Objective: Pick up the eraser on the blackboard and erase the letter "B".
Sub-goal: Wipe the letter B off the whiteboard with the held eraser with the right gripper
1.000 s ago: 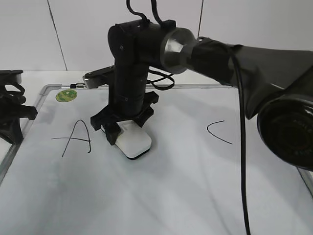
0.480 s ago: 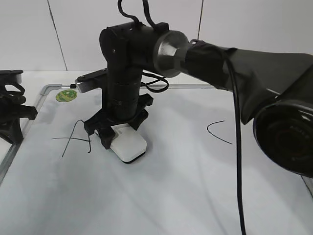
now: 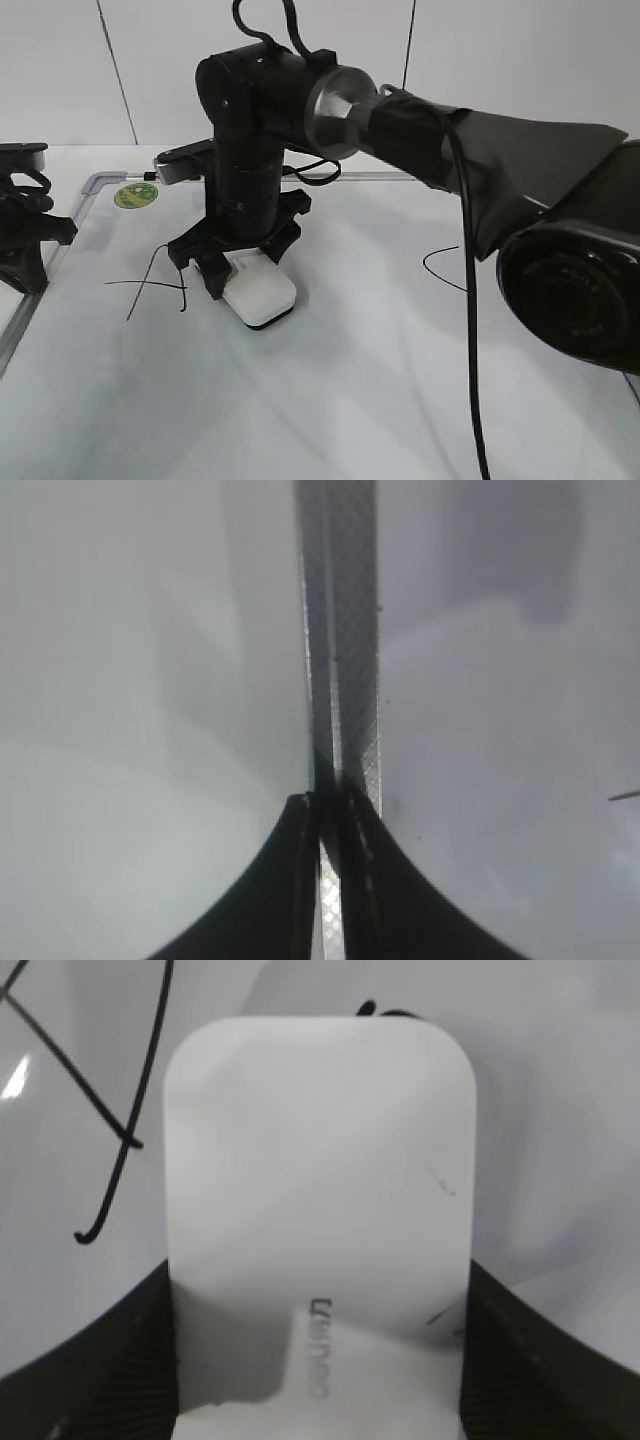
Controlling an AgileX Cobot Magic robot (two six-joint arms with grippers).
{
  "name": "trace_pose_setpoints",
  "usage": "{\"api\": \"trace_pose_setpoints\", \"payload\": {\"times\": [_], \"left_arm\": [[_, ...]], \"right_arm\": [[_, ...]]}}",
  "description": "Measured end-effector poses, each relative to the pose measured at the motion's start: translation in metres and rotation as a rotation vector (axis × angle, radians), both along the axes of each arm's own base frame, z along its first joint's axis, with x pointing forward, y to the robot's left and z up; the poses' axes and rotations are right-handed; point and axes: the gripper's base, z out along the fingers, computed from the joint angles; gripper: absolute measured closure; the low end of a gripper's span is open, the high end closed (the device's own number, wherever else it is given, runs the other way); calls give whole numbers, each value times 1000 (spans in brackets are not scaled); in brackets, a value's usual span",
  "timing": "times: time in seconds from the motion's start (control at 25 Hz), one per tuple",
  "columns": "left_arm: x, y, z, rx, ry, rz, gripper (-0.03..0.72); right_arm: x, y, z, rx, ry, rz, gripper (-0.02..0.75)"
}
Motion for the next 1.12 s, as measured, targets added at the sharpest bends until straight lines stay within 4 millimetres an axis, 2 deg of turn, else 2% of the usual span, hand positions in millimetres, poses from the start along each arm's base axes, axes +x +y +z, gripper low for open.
{"api": "trace_pose_setpoints", "payload": {"times": [0.16, 0.36, 0.48, 0.72, 1.12], "left_arm": [[0, 0, 0, 0, 0, 0, 673], [0, 0, 0, -1, 0, 1, 673], [0, 0, 0, -1, 0, 1, 673], [0, 0, 0, -1, 0, 1, 673], [0, 0, 0, 0, 1, 0, 673]], "right_arm": [[13, -10, 0, 33, -7, -45, 197], [41, -41, -2, 35, -50, -128, 197], [49, -51, -2, 34, -58, -153, 197], [49, -50, -1, 39, -58, -154, 197], [32, -27, -4, -8, -97, -59, 197]]}}
